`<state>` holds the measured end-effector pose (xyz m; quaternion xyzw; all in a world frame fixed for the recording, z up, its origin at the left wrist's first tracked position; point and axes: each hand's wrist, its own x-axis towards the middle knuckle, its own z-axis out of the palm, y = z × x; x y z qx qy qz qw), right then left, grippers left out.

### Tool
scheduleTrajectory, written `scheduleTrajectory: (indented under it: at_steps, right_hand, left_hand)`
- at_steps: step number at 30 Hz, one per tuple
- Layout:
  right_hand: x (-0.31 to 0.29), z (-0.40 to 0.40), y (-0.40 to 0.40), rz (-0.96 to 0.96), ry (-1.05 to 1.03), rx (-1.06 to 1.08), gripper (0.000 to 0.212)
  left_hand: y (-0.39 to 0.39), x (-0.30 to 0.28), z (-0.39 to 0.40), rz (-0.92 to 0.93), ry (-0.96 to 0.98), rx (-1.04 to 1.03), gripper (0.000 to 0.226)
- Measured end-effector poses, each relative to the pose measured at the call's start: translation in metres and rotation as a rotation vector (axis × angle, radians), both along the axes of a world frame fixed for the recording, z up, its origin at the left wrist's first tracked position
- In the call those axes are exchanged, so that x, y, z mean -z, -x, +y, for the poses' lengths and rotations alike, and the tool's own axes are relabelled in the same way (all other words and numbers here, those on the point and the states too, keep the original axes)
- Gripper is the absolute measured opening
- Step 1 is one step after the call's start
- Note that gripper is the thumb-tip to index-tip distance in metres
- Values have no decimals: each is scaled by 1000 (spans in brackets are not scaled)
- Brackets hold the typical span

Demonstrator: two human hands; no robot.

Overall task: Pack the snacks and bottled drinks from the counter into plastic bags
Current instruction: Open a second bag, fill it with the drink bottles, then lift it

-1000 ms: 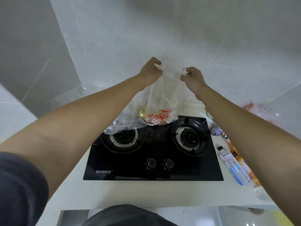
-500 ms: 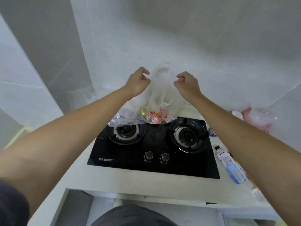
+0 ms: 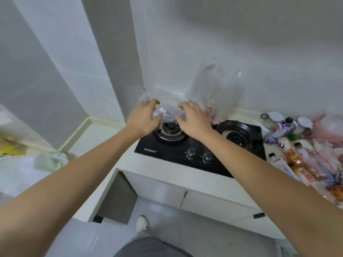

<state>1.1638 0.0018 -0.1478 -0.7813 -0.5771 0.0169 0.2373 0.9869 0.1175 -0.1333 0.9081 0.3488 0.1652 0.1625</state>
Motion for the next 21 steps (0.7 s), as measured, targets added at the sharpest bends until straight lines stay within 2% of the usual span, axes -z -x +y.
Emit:
scheduleTrajectory:
  at_steps: [7, 15, 21]
  right_hand:
    - [25, 29, 82, 66, 17, -176, 39]
    - [60, 96, 234, 117, 118, -436, 46]
    - [87, 141, 336, 108, 222, -535, 47]
  left_hand:
    - [122, 27, 0, 76, 0, -203, 47]
    - [292, 67, 13, 91, 38, -481, 47]
    - [402, 95, 46, 118, 46, -628, 51]
